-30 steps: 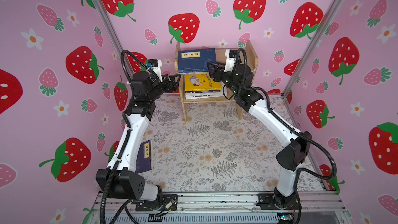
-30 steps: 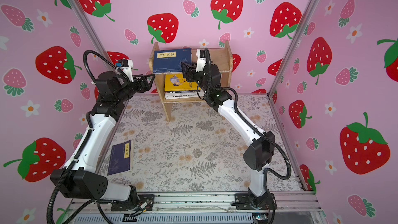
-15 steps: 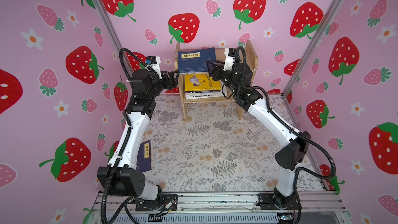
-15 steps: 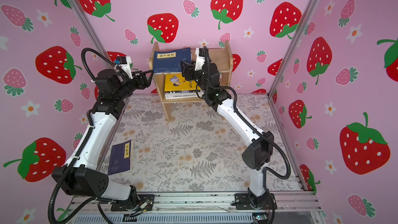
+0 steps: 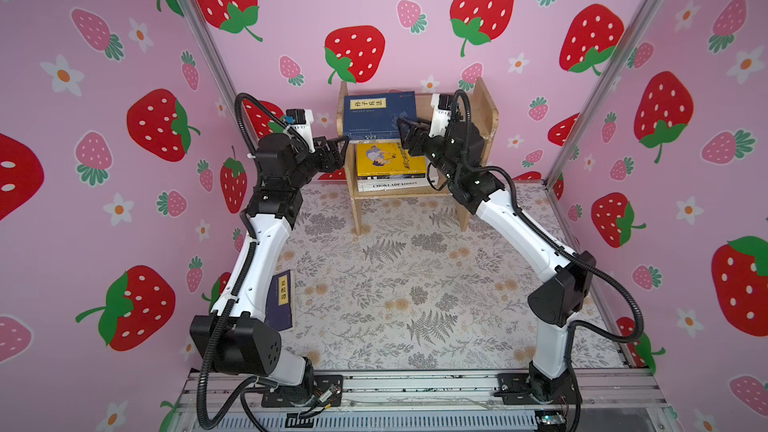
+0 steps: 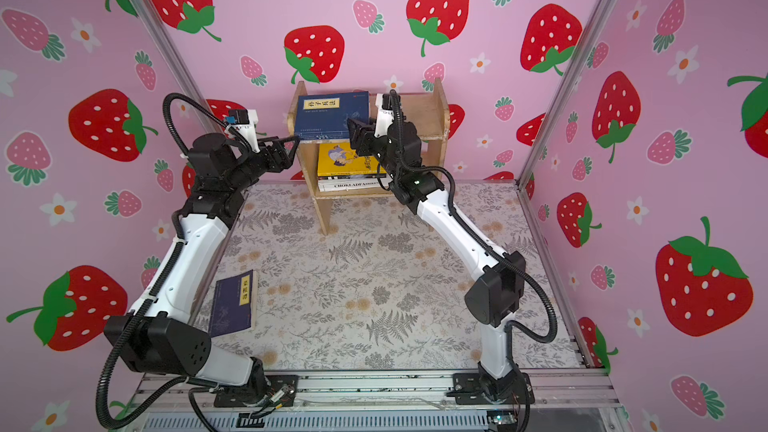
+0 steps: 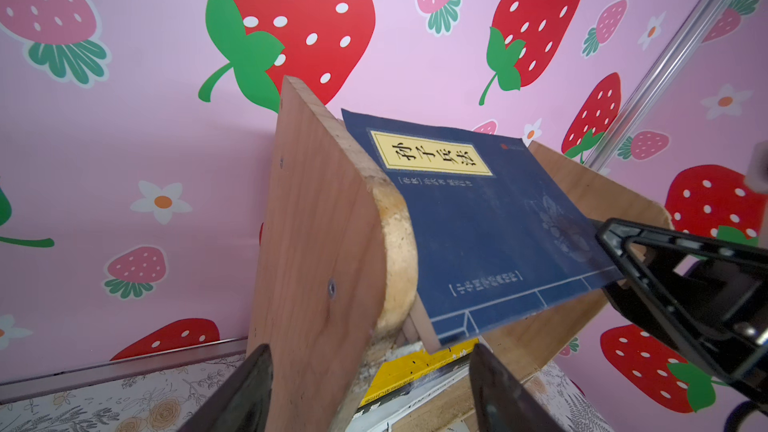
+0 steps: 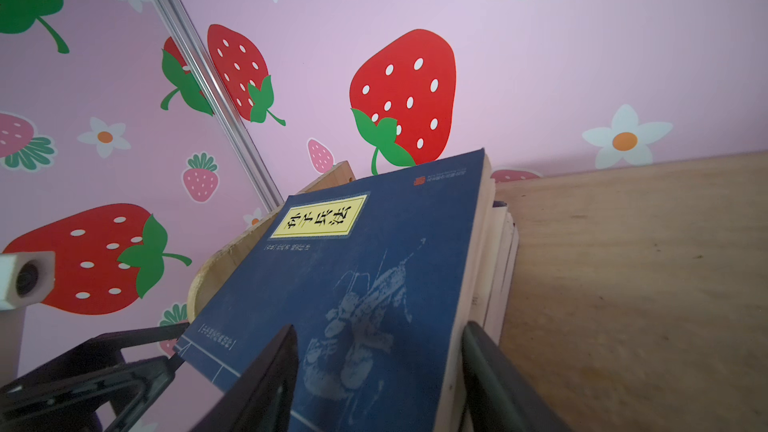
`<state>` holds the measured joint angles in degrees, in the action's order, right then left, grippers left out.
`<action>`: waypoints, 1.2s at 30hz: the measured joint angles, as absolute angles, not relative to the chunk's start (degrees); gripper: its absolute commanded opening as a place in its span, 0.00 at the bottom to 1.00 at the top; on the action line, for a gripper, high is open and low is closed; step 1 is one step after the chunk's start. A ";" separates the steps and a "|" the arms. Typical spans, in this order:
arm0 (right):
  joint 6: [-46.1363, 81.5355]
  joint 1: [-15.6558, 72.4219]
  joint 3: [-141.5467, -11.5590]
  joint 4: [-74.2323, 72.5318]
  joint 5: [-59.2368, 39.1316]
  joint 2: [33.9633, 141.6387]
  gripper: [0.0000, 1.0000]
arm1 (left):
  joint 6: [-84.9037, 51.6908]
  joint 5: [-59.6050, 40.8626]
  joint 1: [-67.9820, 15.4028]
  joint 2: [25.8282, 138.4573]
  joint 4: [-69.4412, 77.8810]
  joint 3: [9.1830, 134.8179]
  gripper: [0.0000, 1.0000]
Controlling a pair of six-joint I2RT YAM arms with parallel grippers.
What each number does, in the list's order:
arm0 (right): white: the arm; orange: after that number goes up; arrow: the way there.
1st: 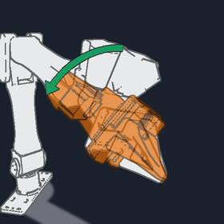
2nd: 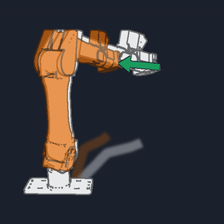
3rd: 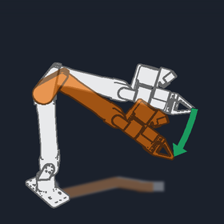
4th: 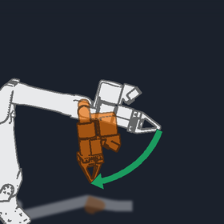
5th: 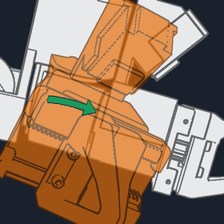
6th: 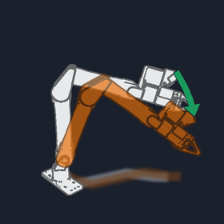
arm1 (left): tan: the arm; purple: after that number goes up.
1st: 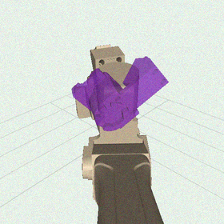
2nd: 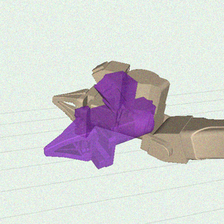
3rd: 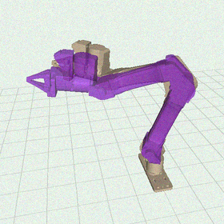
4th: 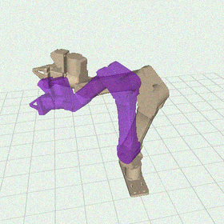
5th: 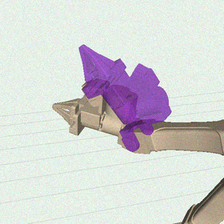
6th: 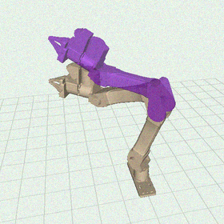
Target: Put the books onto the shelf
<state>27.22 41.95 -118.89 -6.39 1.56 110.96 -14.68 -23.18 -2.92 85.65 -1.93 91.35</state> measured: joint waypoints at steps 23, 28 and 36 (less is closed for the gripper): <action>27.22 41.95 -119.81 -6.79 2.04 111.87 0.65 | -15.25 -22.94 -2.92 87.37 -0.62 91.44 0.62; 27.22 41.95 -120.49 -6.74 2.22 112.25 0.66 | -15.25 -22.92 -2.92 87.37 -0.56 91.44 0.63; 27.24 42.28 -120.40 -7.29 2.15 112.20 0.83 | -15.35 -20.51 -2.92 85.25 -0.86 90.11 0.73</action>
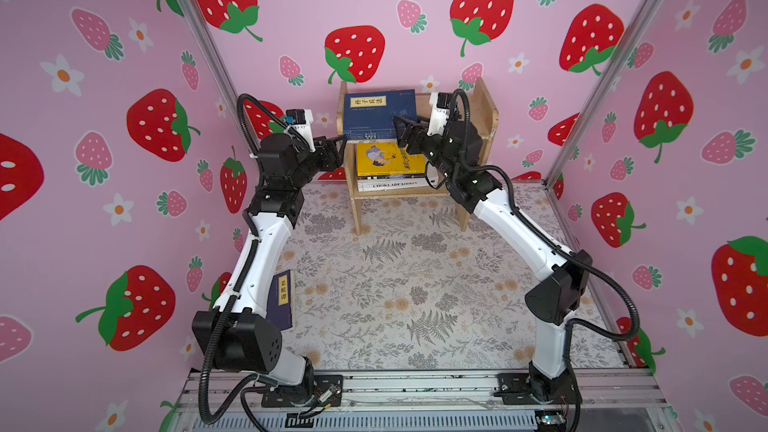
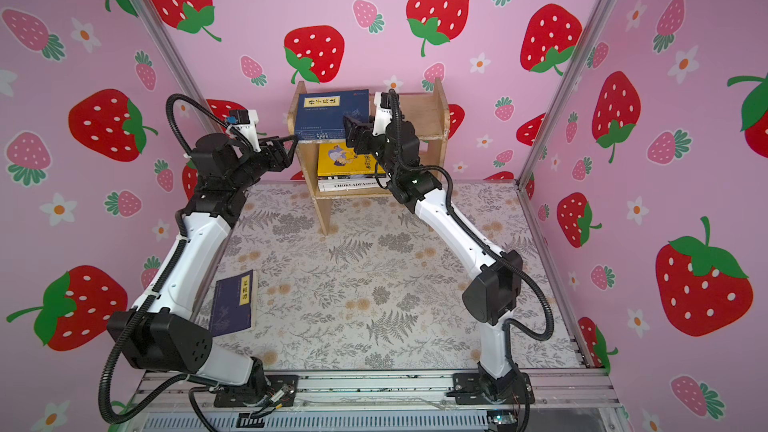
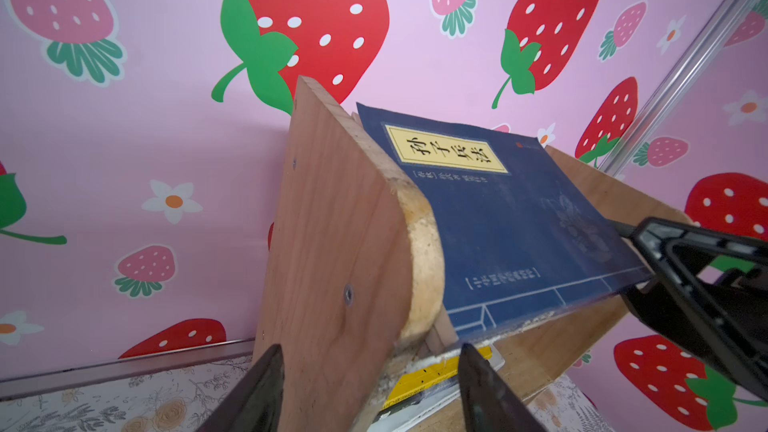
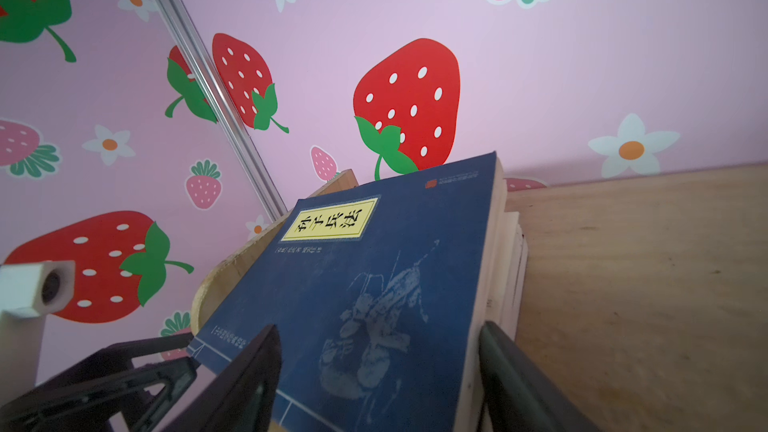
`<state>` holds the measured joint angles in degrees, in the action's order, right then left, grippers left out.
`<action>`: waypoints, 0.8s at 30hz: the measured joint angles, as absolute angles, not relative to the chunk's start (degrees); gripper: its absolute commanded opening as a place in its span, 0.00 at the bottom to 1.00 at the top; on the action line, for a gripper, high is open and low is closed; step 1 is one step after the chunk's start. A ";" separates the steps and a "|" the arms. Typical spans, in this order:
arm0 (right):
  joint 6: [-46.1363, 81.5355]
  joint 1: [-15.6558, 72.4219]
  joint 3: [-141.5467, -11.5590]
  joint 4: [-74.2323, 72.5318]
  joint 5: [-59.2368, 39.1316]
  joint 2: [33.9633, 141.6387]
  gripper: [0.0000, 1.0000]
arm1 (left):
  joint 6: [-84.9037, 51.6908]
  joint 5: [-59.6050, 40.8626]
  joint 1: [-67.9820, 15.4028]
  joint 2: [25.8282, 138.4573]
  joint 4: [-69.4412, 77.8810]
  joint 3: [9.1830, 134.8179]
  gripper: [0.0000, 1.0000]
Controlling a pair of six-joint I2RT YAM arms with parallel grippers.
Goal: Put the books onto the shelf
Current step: 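Withdraw both grippers from the shelf, lowering the left toward the table book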
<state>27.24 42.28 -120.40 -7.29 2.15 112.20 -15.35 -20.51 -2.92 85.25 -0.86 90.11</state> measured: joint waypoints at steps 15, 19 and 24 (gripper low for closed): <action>20.56 42.65 -112.44 -6.22 11.64 102.80 0.98 | -17.67 -0.97 -2.90 63.64 -11.51 73.76 0.91; 19.57 42.63 -106.63 -6.35 12.60 97.06 0.98 | -22.46 8.99 -0.08 61.21 -19.99 70.52 0.93; 19.77 42.70 -97.93 -6.07 10.33 90.32 1.00 | -31.86 11.40 13.23 63.16 -27.42 62.89 0.94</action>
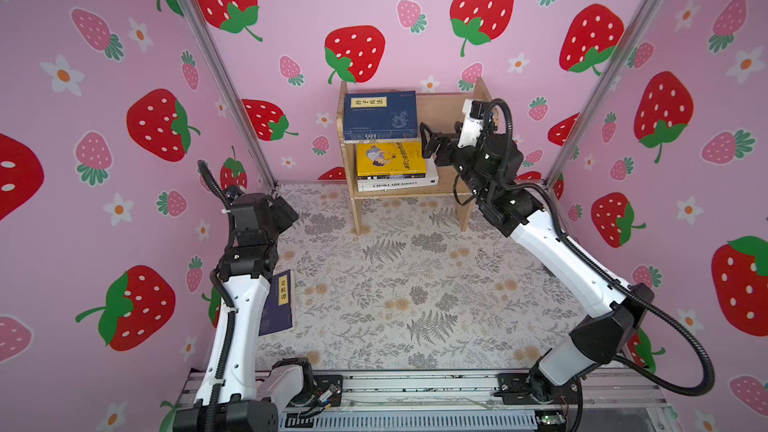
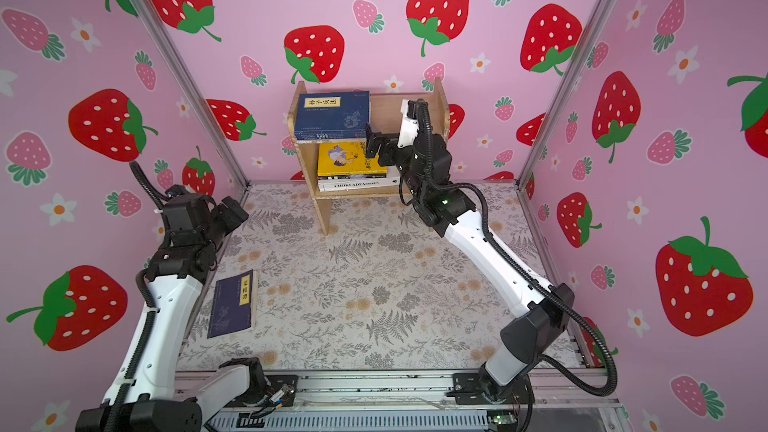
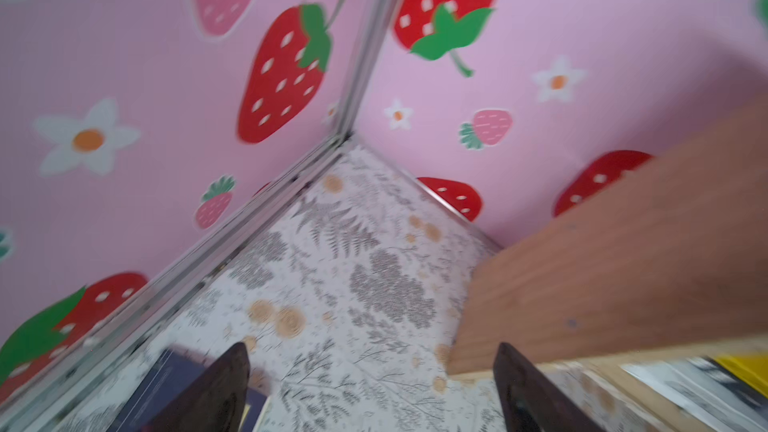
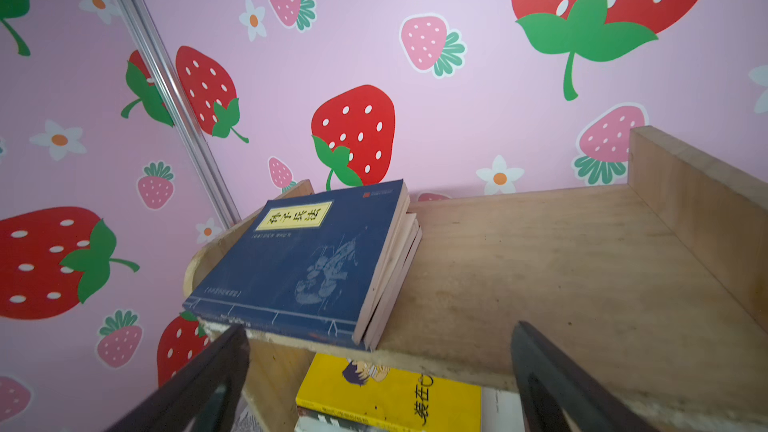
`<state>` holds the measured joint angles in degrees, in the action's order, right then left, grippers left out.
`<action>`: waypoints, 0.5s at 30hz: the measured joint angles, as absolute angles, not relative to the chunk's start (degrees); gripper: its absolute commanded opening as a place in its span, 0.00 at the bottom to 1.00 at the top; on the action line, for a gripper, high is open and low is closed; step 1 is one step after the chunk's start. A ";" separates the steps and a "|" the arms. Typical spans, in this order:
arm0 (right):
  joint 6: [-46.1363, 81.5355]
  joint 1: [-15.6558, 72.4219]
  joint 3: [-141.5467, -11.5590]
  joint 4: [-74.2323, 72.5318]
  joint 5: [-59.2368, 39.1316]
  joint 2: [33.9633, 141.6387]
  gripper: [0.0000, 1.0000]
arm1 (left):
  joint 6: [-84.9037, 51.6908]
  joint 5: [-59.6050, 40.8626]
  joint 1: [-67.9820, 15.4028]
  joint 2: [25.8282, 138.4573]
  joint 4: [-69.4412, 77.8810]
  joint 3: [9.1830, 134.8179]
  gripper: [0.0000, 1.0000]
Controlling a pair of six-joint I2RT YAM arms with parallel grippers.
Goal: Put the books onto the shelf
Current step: 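Withdraw both grippers from the shelf, lowering the left toward the table book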
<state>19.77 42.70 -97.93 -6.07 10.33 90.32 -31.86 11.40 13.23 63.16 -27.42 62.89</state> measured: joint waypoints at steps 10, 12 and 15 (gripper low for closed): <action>19.73 45.82 -75.57 -0.38 4.29 78.32 1.00 | -42.96 2.87 29.56 70.15 -27.42 45.58 0.97; 20.80 46.33 -71.29 0.51 3.46 76.51 1.00 | -44.03 2.17 30.00 69.67 -26.13 43.46 0.97; 23.07 46.74 -66.08 0.93 2.59 74.81 1.00 | -45.01 1.91 30.94 69.19 -24.93 41.98 0.97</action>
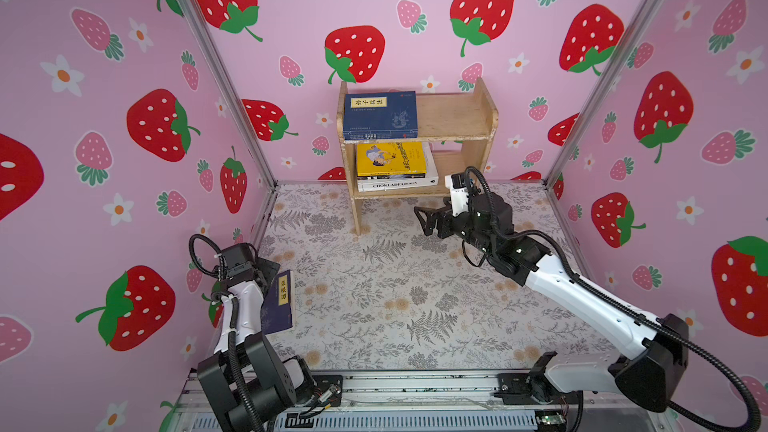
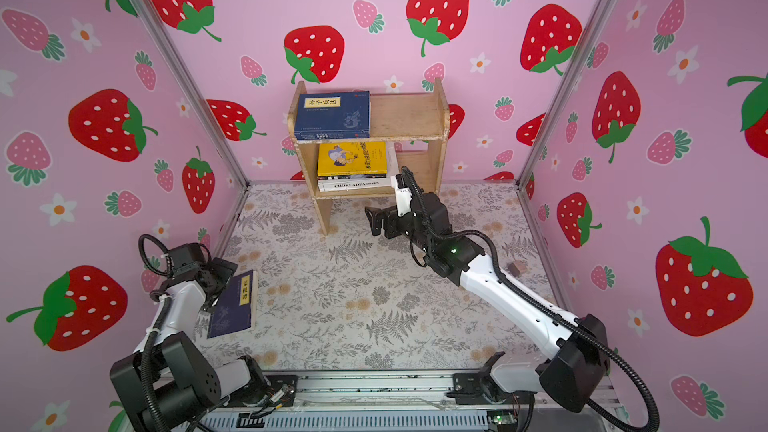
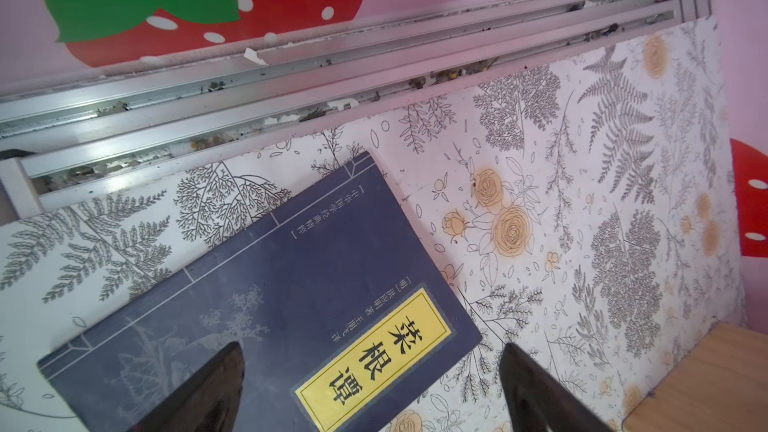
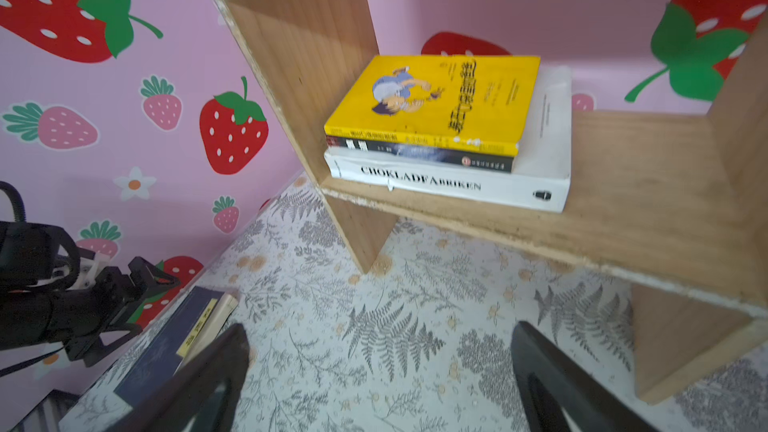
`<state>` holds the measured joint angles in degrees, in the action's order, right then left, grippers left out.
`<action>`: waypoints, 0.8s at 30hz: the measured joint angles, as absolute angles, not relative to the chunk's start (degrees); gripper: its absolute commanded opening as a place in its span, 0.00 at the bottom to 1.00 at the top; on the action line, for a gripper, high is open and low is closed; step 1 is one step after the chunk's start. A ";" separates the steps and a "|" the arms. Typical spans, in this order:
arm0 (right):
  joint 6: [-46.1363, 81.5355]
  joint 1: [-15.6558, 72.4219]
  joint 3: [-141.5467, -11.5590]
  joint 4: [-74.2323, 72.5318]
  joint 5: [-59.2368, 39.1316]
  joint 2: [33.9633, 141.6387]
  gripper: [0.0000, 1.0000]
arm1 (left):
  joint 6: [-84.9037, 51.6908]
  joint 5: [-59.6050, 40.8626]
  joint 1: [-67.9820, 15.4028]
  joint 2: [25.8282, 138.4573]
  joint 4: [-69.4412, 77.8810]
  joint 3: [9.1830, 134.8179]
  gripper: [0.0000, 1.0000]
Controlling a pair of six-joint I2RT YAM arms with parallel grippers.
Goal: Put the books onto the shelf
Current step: 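Withdraw both grippers from the shelf, lowering the left toward the table book, then move both grippers to the dark blue book on the table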
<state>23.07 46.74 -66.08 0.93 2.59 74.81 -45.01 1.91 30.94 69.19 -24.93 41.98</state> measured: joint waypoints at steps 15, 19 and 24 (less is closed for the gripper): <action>29.95 47.13 -60.97 -1.69 0.14 74.87 1.00 | -45.01 -2.85 42.35 71.92 -18.61 34.68 0.97; 30.52 47.16 -60.95 -2.11 -0.14 75.44 1.00 | -44.84 -4.60 43.88 74.19 -16.78 34.74 0.97; 31.81 47.51 -60.84 -3.03 -0.84 76.60 1.00 | -44.51 -6.94 45.87 77.28 -13.87 35.18 0.97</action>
<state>31.81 47.51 -60.84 -3.03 -0.84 76.60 -44.51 -6.94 45.87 77.28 -13.87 35.18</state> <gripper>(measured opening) 0.994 0.974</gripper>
